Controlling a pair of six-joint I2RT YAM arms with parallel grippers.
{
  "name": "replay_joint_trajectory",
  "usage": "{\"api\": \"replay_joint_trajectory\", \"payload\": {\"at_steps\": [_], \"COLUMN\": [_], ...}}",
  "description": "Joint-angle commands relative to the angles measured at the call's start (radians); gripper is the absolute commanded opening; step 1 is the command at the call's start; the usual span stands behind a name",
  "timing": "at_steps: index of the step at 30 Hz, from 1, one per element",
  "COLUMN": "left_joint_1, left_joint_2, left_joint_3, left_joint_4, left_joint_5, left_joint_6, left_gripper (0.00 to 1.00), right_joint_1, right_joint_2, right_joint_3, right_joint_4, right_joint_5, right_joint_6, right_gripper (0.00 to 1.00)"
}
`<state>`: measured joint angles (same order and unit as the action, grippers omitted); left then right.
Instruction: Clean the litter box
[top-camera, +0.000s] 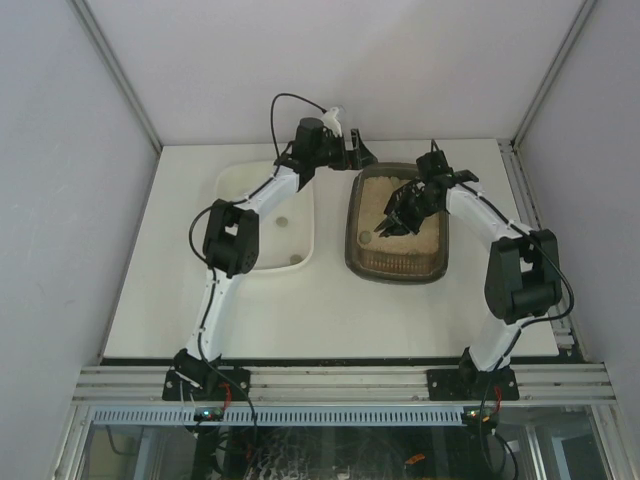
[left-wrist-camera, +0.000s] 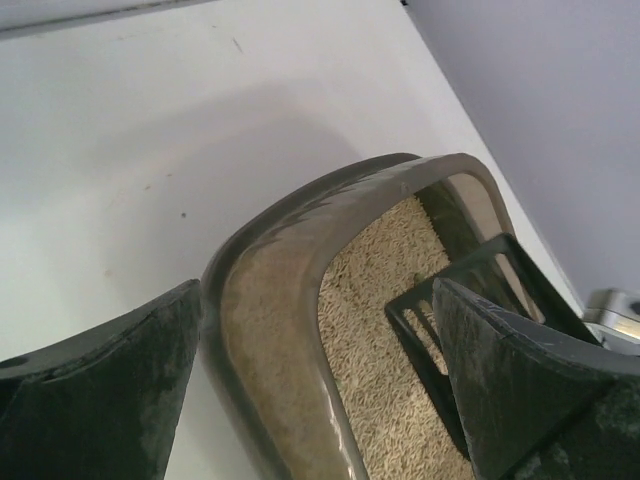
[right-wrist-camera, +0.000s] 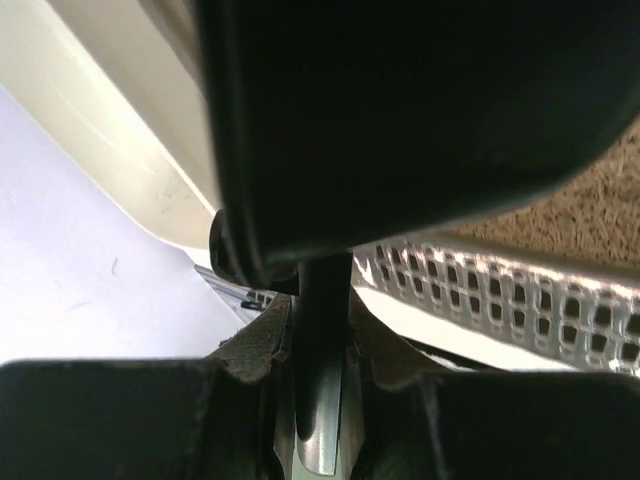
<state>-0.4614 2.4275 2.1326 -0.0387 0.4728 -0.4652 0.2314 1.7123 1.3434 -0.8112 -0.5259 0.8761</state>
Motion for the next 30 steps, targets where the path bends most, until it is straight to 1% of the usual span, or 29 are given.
{"api": "replay_joint_trajectory", "payload": {"at_steps": [1, 5, 7, 11, 15, 20, 27, 30], "left_joint_1": [0.000, 0.000, 0.001, 0.002, 0.004, 0.006, 0.006, 0.005], "left_joint_2": [0.053, 0.077, 0.090, 0.112, 0.119, 0.120, 0.127, 0.125], "left_joint_3": [0.092, 0.076, 0.071, 0.071, 0.062, 0.035, 0.030, 0.030], "left_joint_4": [0.191, 0.269, 0.312, 0.357, 0.373, 0.402, 0.428, 0.430], "left_joint_5": [0.118, 0.156, 0.174, 0.201, 0.212, 0.214, 0.222, 0.225], "left_joint_6": [-0.139, -0.201, -0.254, -0.300, -0.320, -0.333, -0.366, -0.369], "left_gripper": [1.00, 1.00, 1.00, 1.00, 1.00, 1.00, 1.00, 1.00], "right_joint_1": [0.013, 0.008, 0.006, 0.005, 0.004, -0.014, -0.037, -0.042], "right_joint_2": [0.076, 0.162, 0.202, 0.262, 0.256, 0.225, 0.255, 0.274], "right_joint_3": [0.138, 0.234, 0.280, 0.344, 0.327, 0.265, 0.221, 0.208], "right_joint_4": [0.018, -0.004, -0.013, -0.045, -0.049, -0.017, 0.043, 0.096], "right_joint_5": [0.073, 0.102, 0.107, 0.112, 0.142, 0.152, 0.122, 0.095], "right_joint_6": [0.040, 0.050, 0.057, 0.076, 0.091, 0.100, 0.119, 0.134], "right_gripper": [0.00, 0.00, 0.00, 0.00, 0.00, 0.00, 0.00, 0.00]}}
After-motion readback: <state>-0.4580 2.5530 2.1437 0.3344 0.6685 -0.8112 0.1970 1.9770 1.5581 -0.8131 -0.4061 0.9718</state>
